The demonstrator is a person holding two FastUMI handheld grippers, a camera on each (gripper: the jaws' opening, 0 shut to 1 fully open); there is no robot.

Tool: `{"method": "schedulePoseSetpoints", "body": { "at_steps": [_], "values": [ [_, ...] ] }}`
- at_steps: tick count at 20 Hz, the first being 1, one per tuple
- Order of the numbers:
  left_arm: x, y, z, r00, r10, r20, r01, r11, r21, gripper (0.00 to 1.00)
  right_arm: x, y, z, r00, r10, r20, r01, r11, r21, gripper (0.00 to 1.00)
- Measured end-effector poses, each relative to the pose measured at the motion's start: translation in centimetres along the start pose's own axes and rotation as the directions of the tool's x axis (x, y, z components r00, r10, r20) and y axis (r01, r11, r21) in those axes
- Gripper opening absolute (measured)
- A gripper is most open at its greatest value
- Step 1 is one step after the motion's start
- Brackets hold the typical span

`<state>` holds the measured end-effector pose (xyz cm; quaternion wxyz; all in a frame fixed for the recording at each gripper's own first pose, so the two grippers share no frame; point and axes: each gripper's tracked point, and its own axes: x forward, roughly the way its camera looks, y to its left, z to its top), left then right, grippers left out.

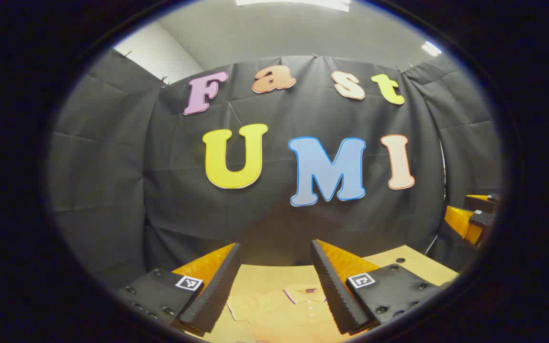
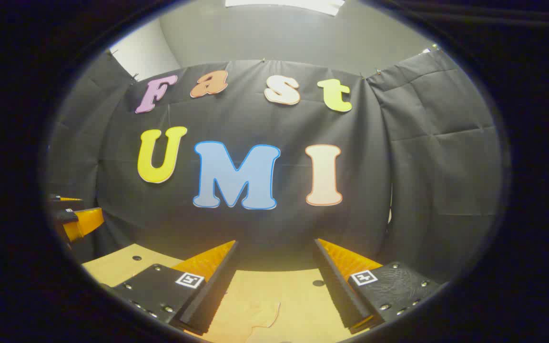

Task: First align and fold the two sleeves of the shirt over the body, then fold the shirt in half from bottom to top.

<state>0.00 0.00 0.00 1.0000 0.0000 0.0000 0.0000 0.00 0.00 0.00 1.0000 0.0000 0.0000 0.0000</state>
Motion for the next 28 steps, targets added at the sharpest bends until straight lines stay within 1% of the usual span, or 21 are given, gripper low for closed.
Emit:
{"method": "schedulePoseSetpoints", "body": {
  "at_steps": [1, 3, 4, 5, 6, 7, 8, 9, 10, 11, 12, 15, 16, 18, 22, 23, 24, 25, 26, 27, 28],
  "values": [
    [0.2, 0.0, 0.3, 1.000, 0.004, 0.000, -0.004, 1.000, 0.003, 0.96, 0.1, 0.1, -0.1, 1.000, 0.006, -0.004, -0.006, 1.000, 0.002, 0.96],
    [0.5, -0.2, 0.2, 1.000, -0.008, -0.007, 0.008, 1.000, 0.000, 0.96, 0.2, 0.5, -0.4, 1.000, 0.021, -0.010, -0.021, 1.000, -0.002, 0.96],
    [0.4, -0.2, 0.1, 1.000, -0.008, -0.007, 0.008, 1.000, 0.002, 0.96, 0.3, 0.7, -0.5, 0.999, 0.030, -0.011, -0.030, 1.000, -0.008, 0.93],
    [0.5, -0.2, 0.2, 1.000, -0.006, -0.004, 0.006, 1.000, 0.003, 0.95, 0.1, 0.8, -0.6, 0.999, 0.037, -0.013, -0.037, 0.999, -0.015, 0.93],
    [0.6, -0.3, 0.3, 1.000, -0.002, 0.002, 0.002, 1.000, 0.001, 0.94, 0.1, 0.8, -0.6, 0.999, 0.041, -0.013, -0.041, 0.999, -0.018, 0.96],
    [0.6, -0.4, 0.5, 1.000, 0.000, 0.005, 0.000, 1.000, -0.003, 0.94, 0.2, 0.9, -0.6, 0.999, 0.046, -0.013, -0.047, 0.999, -0.018, 0.96],
    [0.8, -0.6, 0.5, 1.000, 0.000, 0.006, 0.000, 1.000, -0.007, 0.96, 0.3, 1.0, -0.7, 0.999, 0.051, -0.014, -0.052, 0.999, -0.017, 0.96],
    [0.8, -0.9, 0.3, 1.000, 0.000, 0.006, 0.000, 1.000, -0.010, 0.96, 0.2, 1.2, -0.8, 0.998, 0.056, -0.017, -0.056, 0.998, -0.017, 0.93],
    [1.0, -1.1, 0.3, 1.000, 0.000, 0.005, 0.000, 1.000, -0.011, 0.96, 0.2, 1.2, -0.7, 0.998, 0.059, -0.018, -0.059, 0.998, -0.015, 0.93],
    [1.1, -1.1, 0.4, 1.000, 0.001, 0.006, -0.001, 1.000, -0.011, 0.95, 0.2, 1.3, -0.7, 0.998, 0.061, -0.020, -0.061, 0.998, -0.013, 0.96],
    [1.1, -1.1, 0.4, 1.000, 0.004, 0.006, -0.004, 1.000, -0.012, 0.96, 0.2, 1.4, -0.7, 0.998, 0.063, -0.021, -0.063, 0.998, -0.009, 0.93],
    [1.0, -0.8, -0.1, 1.000, 0.016, -0.001, -0.016, 1.000, -0.019, 0.96, 0.2, 1.3, -1.1, 0.997, 0.067, -0.025, -0.067, 0.998, -0.012, 0.93],
    [1.0, -0.7, -0.3, 1.000, 0.020, -0.004, -0.020, 1.000, -0.023, 0.96, 0.3, 1.2, -1.3, 0.997, 0.068, -0.031, -0.069, 0.998, -0.016, 0.96],
    [1.2, -0.3, -0.6, 1.000, 0.029, -0.011, -0.029, 0.999, -0.027, 0.96, 0.4, 1.2, -1.7, 0.997, 0.071, -0.041, -0.072, 0.997, -0.020, 0.96],
    [1.4, 0.0, -0.8, 0.999, 0.039, -0.018, -0.039, 0.999, -0.027, 0.96, 0.6, 1.1, -2.3, 0.996, 0.072, -0.053, -0.073, 0.997, -0.020, 0.96],
    [1.4, 0.1, -0.8, 0.999, 0.039, -0.018, -0.040, 0.999, -0.027, 0.96, 0.7, 1.2, -2.5, 0.996, 0.074, -0.057, -0.076, 0.997, -0.020, 0.93],
    [1.3, 0.0, -0.8, 0.999, 0.040, -0.019, -0.041, 0.999, -0.027, 0.96, 0.8, 1.2, -2.7, 0.995, 0.075, -0.064, -0.077, 0.997, -0.020, 0.93],
    [1.3, 0.0, -0.8, 0.999, 0.042, -0.020, -0.042, 0.999, -0.028, 0.96, 0.9, 1.1, -2.9, 0.995, 0.077, -0.068, -0.079, 0.997, -0.017, 0.96],
    [1.2, 0.1, -0.9, 0.999, 0.042, -0.022, -0.043, 0.999, -0.027, 0.96, 1.2, 1.2, -3.3, 0.994, 0.078, -0.078, -0.079, 0.997, -0.014, 0.93],
    [1.2, 0.1, -0.9, 0.999, 0.043, -0.024, -0.044, 0.999, -0.025, 0.96, 1.7, 1.1, -4.2, 0.993, 0.074, -0.095, -0.075, 0.997, -0.013, 0.99],
    [1.2, 0.1, -0.9, 0.999, 0.042, -0.024, -0.043, 0.999, -0.024, 0.96, 2.2, 0.9, -5.2, 0.990, 0.070, -0.125, -0.072, 0.997, -0.015, 0.96]
  ]
}}
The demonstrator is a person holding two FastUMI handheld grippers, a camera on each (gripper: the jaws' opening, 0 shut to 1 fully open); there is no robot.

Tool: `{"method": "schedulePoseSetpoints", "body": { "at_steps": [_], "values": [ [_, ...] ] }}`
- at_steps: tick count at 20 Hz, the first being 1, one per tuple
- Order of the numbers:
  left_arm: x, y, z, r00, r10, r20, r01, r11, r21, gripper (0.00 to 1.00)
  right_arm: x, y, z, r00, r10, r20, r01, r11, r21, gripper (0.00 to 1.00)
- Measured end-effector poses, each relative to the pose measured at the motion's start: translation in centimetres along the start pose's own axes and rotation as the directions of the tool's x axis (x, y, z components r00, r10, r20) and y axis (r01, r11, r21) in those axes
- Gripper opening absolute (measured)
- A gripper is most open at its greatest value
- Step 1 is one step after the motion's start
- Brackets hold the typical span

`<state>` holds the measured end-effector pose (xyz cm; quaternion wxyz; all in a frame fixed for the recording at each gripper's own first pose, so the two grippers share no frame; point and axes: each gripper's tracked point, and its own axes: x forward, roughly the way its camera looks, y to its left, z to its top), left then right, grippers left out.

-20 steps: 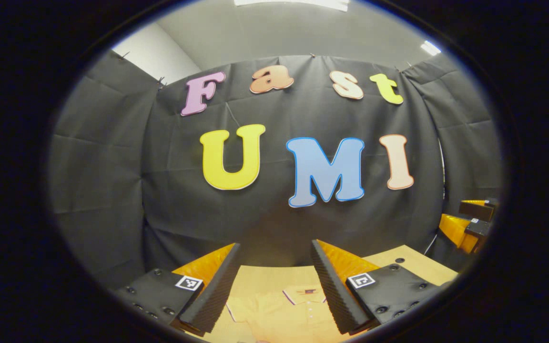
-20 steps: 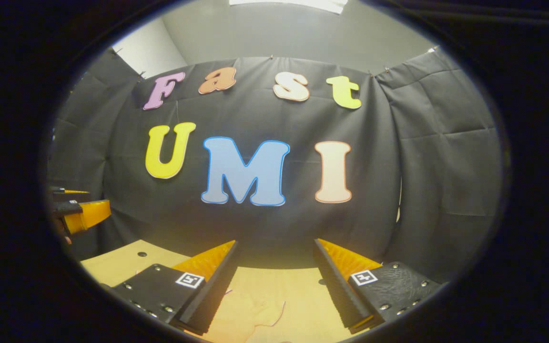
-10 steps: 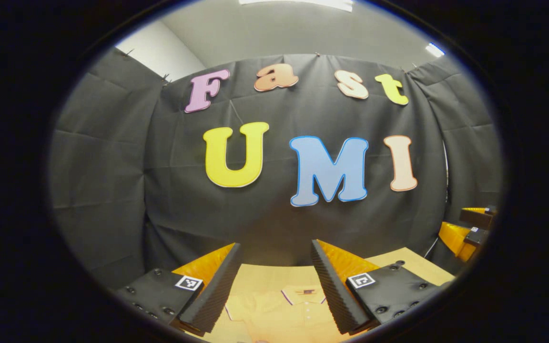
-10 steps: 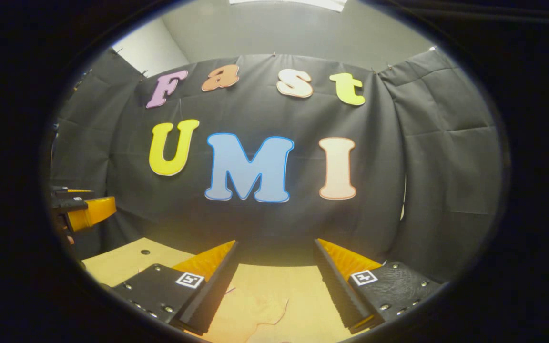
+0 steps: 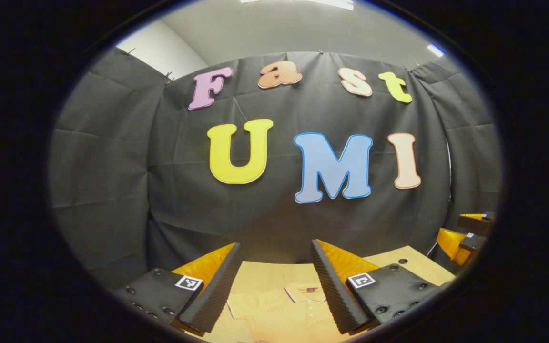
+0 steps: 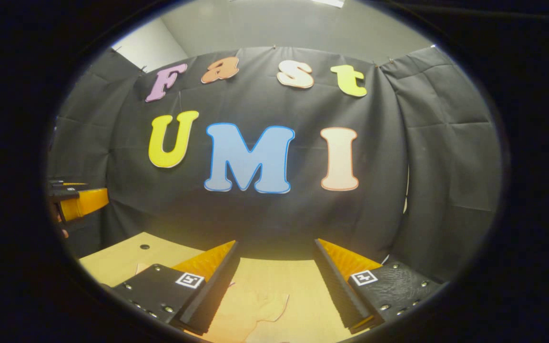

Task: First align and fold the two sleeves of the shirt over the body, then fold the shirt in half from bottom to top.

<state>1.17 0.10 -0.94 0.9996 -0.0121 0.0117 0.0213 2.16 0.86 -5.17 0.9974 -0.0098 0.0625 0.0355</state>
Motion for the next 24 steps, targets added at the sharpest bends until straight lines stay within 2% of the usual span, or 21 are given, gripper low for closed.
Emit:
{"method": "schedulePoseSetpoints", "body": {
  "at_steps": [3, 6, 9, 10, 11, 15, 19, 24],
  "values": [
    [0.0, 0.1, 0.0, 1.000, 0.000, 0.000, 0.000, 1.000, 0.006, 0.96, 2.5, 0.0, -4.0, 0.995, 0.014, -0.098, -0.013, 1.000, 0.012, 0.96],
    [-0.4, 0.3, 0.2, 1.000, 0.013, -0.003, -0.013, 1.000, 0.016, 0.96, 5.3, 0.5, -9.1, 0.974, 0.047, -0.222, -0.036, 0.998, 0.053, 0.96],
    [-1.4, 1.3, 0.0, 0.999, 0.037, -0.012, -0.036, 0.999, 0.023, 0.96, 7.7, 0.4, -15.3, 0.922, 0.045, -0.385, -0.024, 0.998, 0.058, 0.96],
    [-1.7, 2.0, -0.3, 0.999, 0.047, -0.017, -0.047, 0.999, 0.024, 0.96, 8.5, 0.3, -17.2, 0.906, 0.040, -0.421, -0.020, 0.998, 0.053, 0.93],
    [-1.9, 2.4, -0.5, 0.998, 0.057, -0.024, -0.057, 0.998, 0.025, 0.96, 8.6, 0.2, -19.2, 0.888, 0.040, -0.457, -0.018, 0.998, 0.052, 0.96],
    [-2.4, 4.3, -1.0, 0.993, 0.112, -0.047, -0.111, 0.994, 0.027, 0.96, 10.1, -0.2, -25.5, 0.814, 0.030, -0.580, -0.009, 0.999, 0.039, 0.96],
    [-3.1, 6.1, -1.2, 0.984, 0.168, -0.058, -0.166, 0.986, 0.031, 0.96, 10.7, -0.4, -29.9, 0.738, 0.035, -0.674, 0.014, 0.998, 0.067, 0.97],
    [-3.4, 6.9, -1.9, 0.976, 0.204, -0.077, -0.203, 0.979, 0.024, 0.96, 11.3, -0.3, -33.1, 0.670, 0.048, -0.740, 0.025, 0.996, 0.087, 0.97]
  ]
}}
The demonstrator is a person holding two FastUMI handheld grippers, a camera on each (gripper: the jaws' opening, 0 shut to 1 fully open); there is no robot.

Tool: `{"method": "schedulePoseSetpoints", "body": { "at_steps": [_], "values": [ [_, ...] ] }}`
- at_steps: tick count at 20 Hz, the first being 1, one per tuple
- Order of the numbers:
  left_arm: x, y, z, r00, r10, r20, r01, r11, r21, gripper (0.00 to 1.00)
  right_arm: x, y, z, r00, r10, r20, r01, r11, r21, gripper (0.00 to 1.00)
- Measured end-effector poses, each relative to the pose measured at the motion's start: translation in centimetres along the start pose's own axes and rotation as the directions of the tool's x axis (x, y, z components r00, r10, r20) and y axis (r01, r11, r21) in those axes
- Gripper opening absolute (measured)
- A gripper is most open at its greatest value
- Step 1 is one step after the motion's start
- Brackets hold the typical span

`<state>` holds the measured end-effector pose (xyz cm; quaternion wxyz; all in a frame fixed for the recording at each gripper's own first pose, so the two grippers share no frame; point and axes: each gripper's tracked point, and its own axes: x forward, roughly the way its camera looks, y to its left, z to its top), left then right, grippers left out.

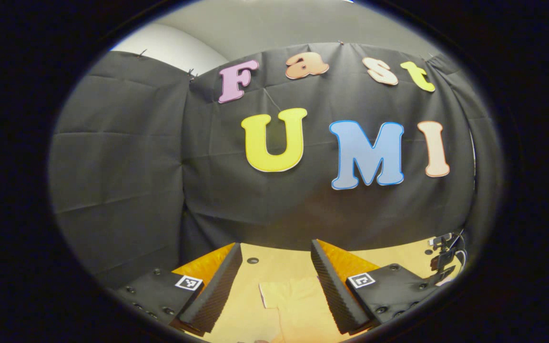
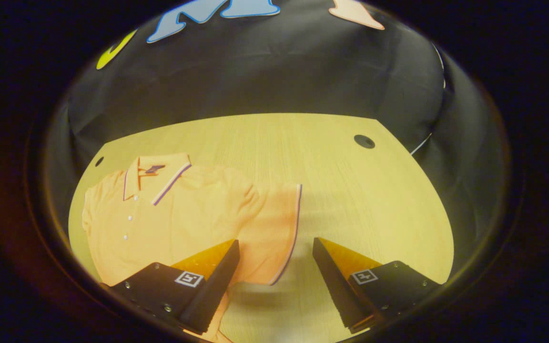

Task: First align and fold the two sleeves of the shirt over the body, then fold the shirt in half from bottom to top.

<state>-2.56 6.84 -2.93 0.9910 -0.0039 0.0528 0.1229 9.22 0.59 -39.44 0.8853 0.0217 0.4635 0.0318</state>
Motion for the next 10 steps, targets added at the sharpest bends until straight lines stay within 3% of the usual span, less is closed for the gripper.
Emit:
{"method": "schedulePoseSetpoints", "body": {
  "at_steps": [4, 5, 8, 9, 10],
  "values": [
    [0.3, -0.2, -0.2, 1.000, 0.004, -0.006, -0.004, 1.000, 0.001, 0.96, 0.9, 0.2, -1.1, 0.999, 0.011, -0.051, -0.011, 1.000, 0.007, 0.95],
    [0.4, -0.4, -0.2, 1.000, 0.003, -0.008, -0.003, 1.000, 0.002, 0.96, 1.0, 0.2, -1.0, 0.999, 0.012, -0.048, -0.011, 1.000, 0.014, 0.84],
    [0.7, -0.8, -0.3, 1.000, -0.005, -0.013, 0.005, 1.000, 0.003, 0.96, 1.0, 0.5, -0.7, 0.998, 0.027, -0.054, -0.025, 0.999, 0.037, 0.70],
    [0.9, -1.0, -0.4, 1.000, -0.008, -0.014, 0.008, 1.000, 0.004, 0.96, 1.2, 0.6, -0.8, 0.998, 0.025, -0.060, -0.022, 0.999, 0.050, 0.36],
    [1.0, -1.2, -0.3, 1.000, -0.011, -0.015, 0.011, 1.000, 0.004, 0.96, 1.1, 0.5, -0.8, 0.997, 0.023, -0.075, -0.019, 0.998, 0.055, 0.25]
  ]
}}
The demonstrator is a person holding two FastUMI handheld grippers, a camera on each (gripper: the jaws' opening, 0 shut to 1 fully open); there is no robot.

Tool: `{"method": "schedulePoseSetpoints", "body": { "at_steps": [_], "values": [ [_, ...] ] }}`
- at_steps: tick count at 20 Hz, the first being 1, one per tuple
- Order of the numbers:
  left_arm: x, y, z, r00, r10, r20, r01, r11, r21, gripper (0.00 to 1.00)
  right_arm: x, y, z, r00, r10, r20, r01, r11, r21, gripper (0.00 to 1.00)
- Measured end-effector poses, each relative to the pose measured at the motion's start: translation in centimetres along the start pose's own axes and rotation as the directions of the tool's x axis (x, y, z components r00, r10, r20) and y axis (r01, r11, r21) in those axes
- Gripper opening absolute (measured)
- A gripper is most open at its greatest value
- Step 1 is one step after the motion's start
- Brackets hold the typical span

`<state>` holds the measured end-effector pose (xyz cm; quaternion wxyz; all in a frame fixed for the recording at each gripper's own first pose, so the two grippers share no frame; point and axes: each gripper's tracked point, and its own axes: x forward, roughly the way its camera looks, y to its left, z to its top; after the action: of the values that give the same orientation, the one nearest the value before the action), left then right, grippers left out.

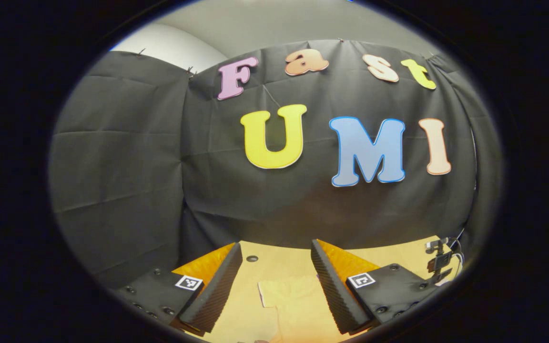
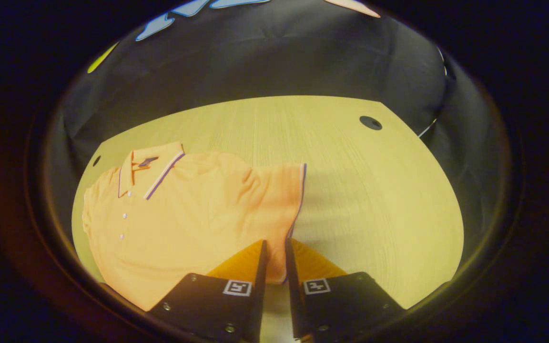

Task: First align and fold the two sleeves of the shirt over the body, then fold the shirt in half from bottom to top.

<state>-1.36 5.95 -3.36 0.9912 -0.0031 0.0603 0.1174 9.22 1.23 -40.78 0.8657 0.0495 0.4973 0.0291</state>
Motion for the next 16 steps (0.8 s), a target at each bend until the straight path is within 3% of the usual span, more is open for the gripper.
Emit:
{"method": "schedulePoseSetpoints", "body": {
  "at_steps": [2, 3, 9, 16],
  "values": [
    [0.1, -0.2, 0.0, 1.000, -0.005, -0.001, 0.005, 1.000, 0.001, 0.96, -0.3, -0.1, 0.4, 1.000, -0.014, 0.000, 0.014, 1.000, -0.008, 0.24],
    [0.0, -0.2, -0.1, 1.000, -0.006, -0.002, 0.006, 1.000, 0.002, 0.96, 0.3, 0.3, 0.5, 1.000, -0.018, 0.006, 0.018, 1.000, -0.001, 0.00],
    [0.1, 0.3, -0.3, 1.000, 0.004, -0.007, -0.004, 1.000, -0.005, 0.95, -1.2, 2.2, 2.5, 0.997, -0.002, 0.075, 0.008, 0.997, -0.078, 0.00],
    [0.1, 0.9, -0.7, 1.000, 0.012, -0.014, -0.012, 1.000, -0.012, 0.95, -3.7, 11.5, 5.4, 0.974, 0.167, 0.153, -0.127, 0.963, -0.237, 0.00]
  ]
}}
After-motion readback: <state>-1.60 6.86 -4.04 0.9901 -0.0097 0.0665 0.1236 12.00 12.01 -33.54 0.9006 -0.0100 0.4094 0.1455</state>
